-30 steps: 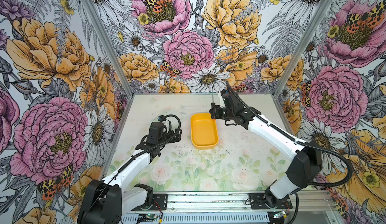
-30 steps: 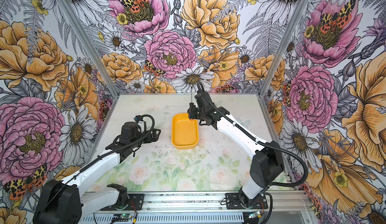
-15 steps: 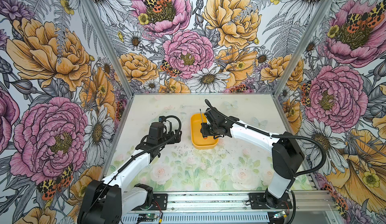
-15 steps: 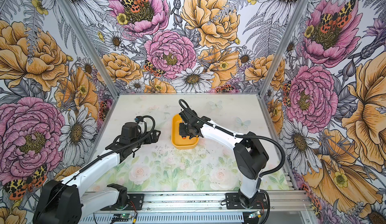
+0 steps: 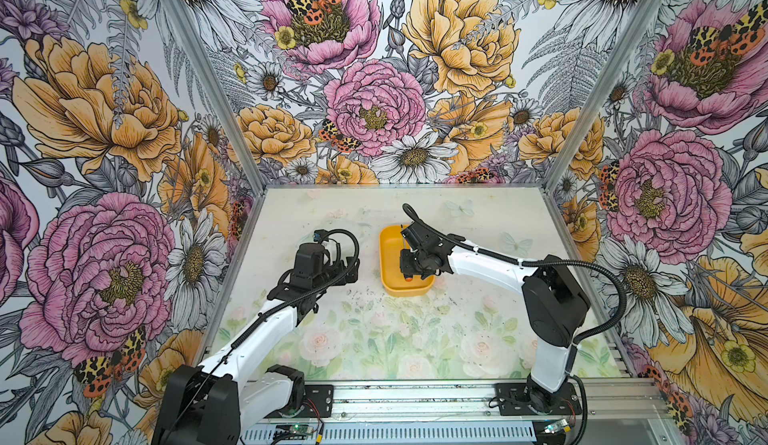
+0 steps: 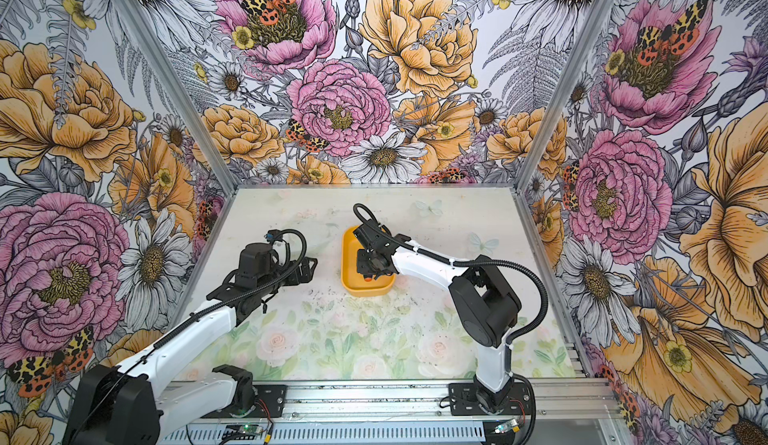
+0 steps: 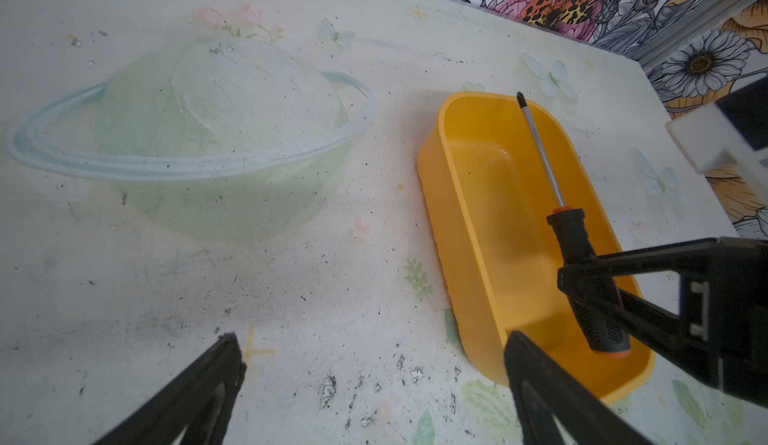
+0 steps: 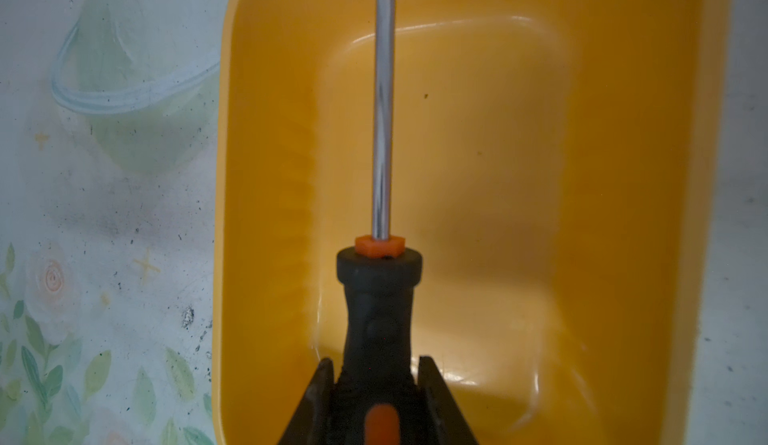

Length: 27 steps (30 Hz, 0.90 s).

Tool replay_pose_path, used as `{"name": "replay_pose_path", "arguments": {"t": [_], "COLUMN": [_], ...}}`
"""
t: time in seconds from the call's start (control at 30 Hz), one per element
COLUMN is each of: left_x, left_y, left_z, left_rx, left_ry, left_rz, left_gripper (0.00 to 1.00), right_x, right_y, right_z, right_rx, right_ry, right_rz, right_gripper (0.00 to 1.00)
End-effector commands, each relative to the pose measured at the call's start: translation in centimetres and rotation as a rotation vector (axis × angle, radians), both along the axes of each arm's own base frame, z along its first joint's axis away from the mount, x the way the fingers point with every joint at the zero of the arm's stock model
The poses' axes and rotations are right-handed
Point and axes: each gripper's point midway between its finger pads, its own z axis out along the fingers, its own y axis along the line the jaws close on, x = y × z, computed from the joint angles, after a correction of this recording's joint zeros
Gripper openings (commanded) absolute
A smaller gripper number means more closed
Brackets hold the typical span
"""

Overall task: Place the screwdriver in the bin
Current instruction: 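Lower the held screwdriver into the yellow bin with the right gripper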

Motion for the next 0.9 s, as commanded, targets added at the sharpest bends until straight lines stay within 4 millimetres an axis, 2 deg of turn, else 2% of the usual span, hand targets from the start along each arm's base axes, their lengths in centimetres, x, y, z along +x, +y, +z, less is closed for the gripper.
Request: {"name": "replay_pose_path", "arguments": {"t": [0.0, 0.87], "left_x": [-0.2, -0.3], "left_y": [0.2, 0.1], "left_z": [-0.1, -0.2], "left_rx": [0.029, 0.025], "left_ry": [-0.016, -0.008], "left_rz": [-0.001, -0.004], "left_gripper": [0.99, 0.99], "right_x": [0.4, 0.1], "right_y": [0.0, -0.1], "right_z": [-0.5, -3.5], "right_rx": [-0.010, -0.045], "right_ry": [-0.007, 0.053], "right_rz": [-0.031, -0.042], "right_gripper": [0.00, 0.00]}}
